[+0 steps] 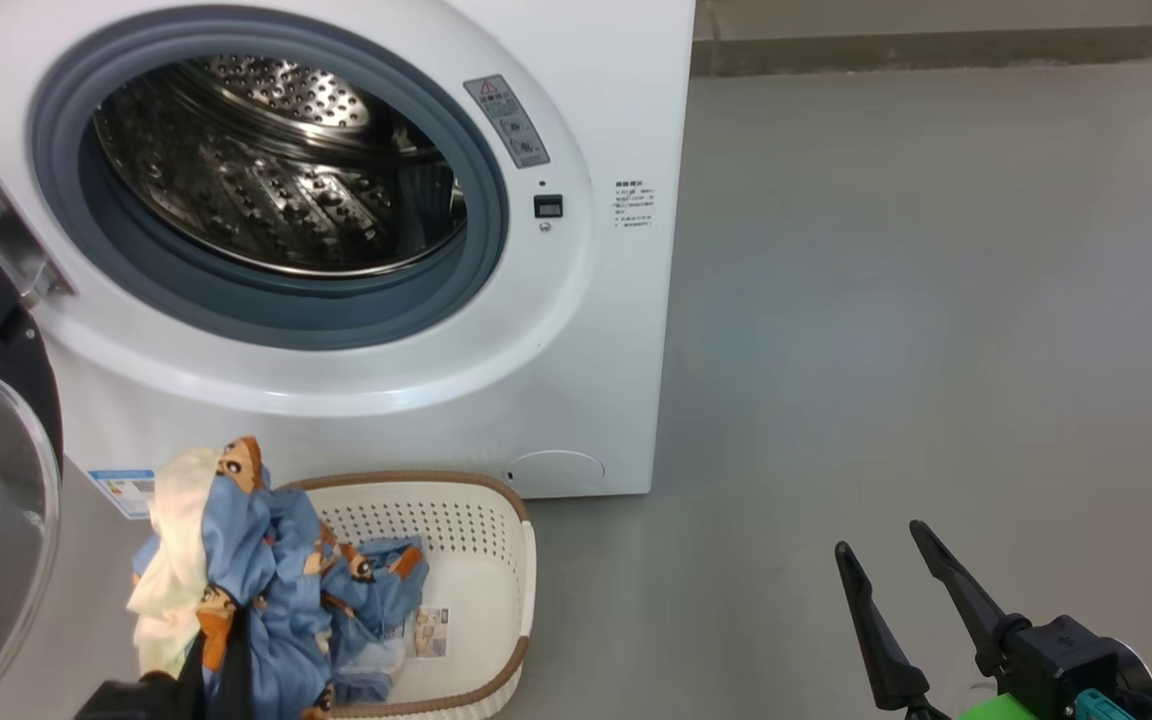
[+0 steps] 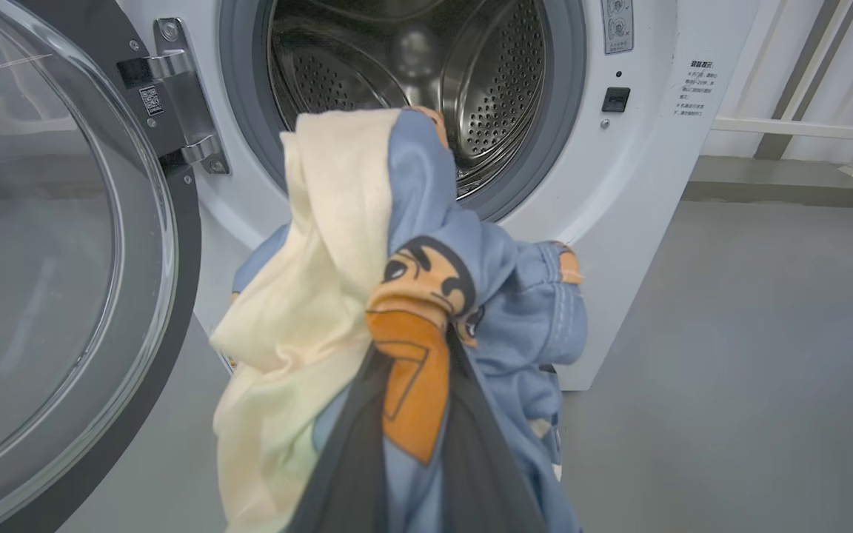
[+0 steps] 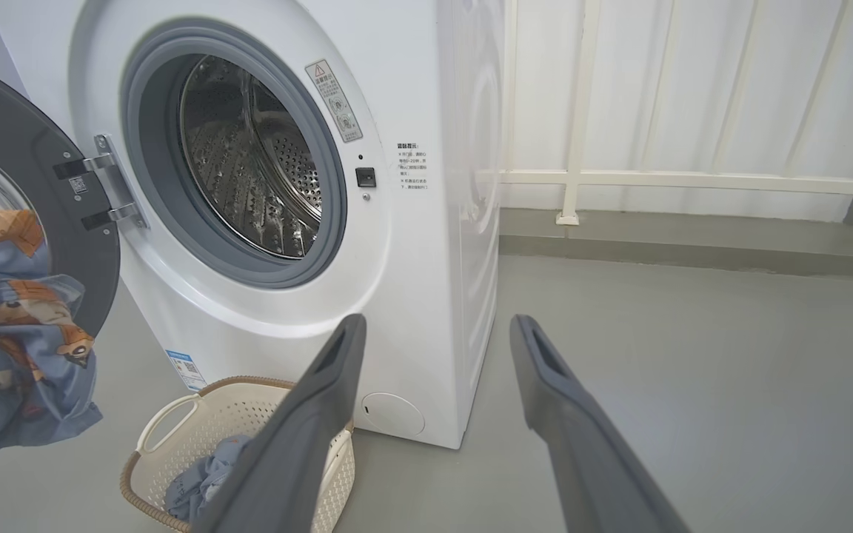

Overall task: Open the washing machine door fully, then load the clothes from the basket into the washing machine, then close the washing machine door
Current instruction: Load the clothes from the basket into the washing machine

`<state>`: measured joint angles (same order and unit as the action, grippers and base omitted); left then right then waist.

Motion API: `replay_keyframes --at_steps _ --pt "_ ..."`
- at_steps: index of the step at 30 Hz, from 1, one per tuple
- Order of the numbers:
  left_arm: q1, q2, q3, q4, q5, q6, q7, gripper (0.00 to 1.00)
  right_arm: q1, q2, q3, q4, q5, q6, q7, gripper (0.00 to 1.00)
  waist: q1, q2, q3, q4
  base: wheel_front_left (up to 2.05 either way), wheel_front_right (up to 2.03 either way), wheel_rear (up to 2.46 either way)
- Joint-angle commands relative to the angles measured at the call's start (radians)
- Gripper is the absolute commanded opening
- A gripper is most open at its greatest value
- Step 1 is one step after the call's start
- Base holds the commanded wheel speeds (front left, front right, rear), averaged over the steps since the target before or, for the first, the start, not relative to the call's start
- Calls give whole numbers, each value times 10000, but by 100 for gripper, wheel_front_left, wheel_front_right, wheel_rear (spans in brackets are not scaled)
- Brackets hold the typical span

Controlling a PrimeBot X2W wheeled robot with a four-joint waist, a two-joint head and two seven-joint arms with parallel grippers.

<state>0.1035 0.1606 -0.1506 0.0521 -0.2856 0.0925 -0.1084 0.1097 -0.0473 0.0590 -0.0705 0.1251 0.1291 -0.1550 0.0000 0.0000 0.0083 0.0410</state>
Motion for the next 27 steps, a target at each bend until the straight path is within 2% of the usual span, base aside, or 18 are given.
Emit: replay_keyframes --at_steps 1,9,16,21,27 --pt "-665 129 321 -141 -90 54 -107 0 -146 -30 300 -318 14 16 20 100 0 0 149 -40 0 0 0" --pt "-1989 45 374 930 -508 -258 -149 0 -491 -30 404 -484 0 16 -1 100 0 0 1026 -244 0 0 0" --pt "-4147 24 682 2519 -1052 -625 -324 0 -1084 -30 496 -626 -42 16 -97 100 0 0 2312 -572 0 0 0" --pt "-6374 256 851 3879 -1370 -960 -61 0 -1744 -30 612 -582 31 16 -322 100 0 0 3578 -975 0 0 0" --pt "-8473 697 928 4901 -1596 -1206 795 0 -2329 -30 846 -297 257 16 -629 100 0 0 4711 -1471 0 0 0"
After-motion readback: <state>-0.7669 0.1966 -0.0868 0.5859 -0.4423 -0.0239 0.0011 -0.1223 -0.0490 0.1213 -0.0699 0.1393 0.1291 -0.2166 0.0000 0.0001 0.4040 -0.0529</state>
